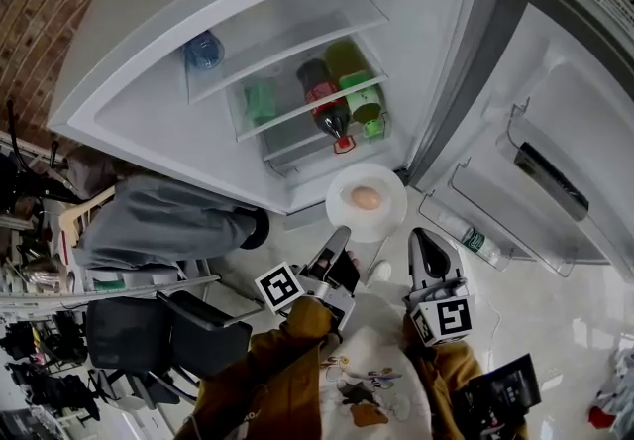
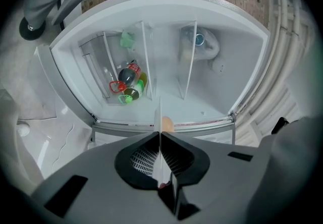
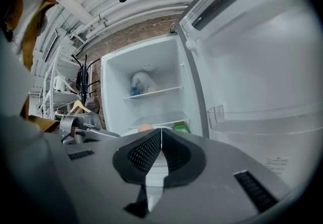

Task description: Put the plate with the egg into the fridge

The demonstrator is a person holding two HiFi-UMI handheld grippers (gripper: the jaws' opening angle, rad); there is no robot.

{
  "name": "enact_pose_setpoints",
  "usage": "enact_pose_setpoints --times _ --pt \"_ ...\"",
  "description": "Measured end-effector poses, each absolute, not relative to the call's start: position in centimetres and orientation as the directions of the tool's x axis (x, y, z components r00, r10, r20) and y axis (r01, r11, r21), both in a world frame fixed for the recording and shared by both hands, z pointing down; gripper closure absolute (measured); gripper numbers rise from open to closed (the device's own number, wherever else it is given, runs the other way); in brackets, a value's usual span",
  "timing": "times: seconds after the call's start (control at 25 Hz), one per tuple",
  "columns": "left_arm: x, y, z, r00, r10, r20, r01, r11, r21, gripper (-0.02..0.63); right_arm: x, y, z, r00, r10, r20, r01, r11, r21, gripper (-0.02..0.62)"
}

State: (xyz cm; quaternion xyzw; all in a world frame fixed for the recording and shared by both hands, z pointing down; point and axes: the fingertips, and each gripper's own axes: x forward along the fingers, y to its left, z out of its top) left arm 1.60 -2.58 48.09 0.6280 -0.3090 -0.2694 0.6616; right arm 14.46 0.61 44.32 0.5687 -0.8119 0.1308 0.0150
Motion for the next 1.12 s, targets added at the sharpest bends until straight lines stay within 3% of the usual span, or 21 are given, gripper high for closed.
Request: enact_pose_setpoints --times 1.12 --pt "-0.4 -6.9 47.1 0.66 -0.75 0.049 0.002 0.067 0.998 0.589 11.9 -3.4 43.5 -0.339 -0.929 0.146 -0.926 0.304 -0.223 0.588"
